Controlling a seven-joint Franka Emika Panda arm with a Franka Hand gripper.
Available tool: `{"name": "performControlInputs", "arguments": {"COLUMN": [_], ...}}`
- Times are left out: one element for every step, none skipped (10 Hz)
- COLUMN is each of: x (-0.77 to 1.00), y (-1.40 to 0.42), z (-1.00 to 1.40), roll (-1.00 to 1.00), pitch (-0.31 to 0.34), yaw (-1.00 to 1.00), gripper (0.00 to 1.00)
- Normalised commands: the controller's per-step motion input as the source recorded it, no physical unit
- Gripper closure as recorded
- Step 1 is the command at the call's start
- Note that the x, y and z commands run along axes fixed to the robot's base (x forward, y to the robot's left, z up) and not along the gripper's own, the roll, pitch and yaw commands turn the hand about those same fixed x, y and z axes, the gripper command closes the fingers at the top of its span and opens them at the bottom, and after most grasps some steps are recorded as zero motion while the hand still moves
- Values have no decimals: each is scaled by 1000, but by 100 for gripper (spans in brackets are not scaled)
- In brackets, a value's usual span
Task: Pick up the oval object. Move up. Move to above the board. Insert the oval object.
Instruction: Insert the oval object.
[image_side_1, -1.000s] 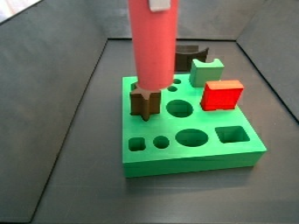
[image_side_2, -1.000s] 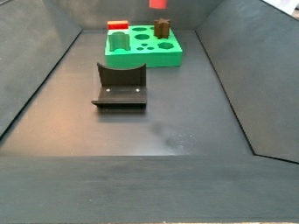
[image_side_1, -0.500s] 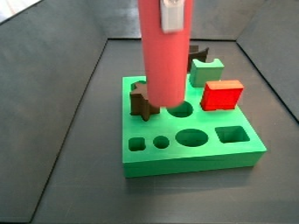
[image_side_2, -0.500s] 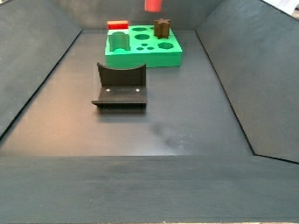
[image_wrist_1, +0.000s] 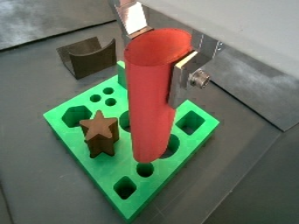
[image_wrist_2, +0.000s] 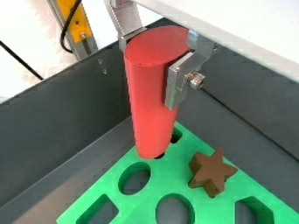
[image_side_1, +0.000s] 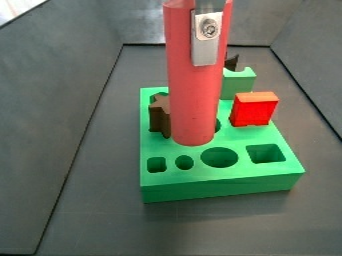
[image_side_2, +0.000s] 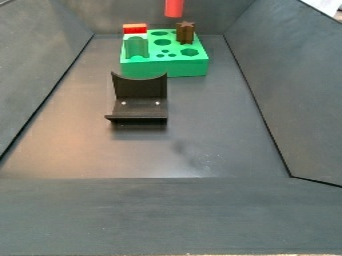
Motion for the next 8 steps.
{"name": "performControlInputs", "arguments": {"x": [966, 997, 1000, 1000, 1000, 1000, 1000, 1000], "y": [-203, -177, -66, -29, 0, 0, 0, 0], "z": [0, -74, -83, -100, -109, -146, -220, -217], "roll": [117, 73, 16, 0, 0, -26, -70, -69], "pitch": [204, 160, 106, 47, 46, 0, 0, 0], "yaw": [37, 106, 254, 243, 249, 229, 246, 249], "gripper": [100, 100, 100, 100, 100, 100, 100, 100]}}
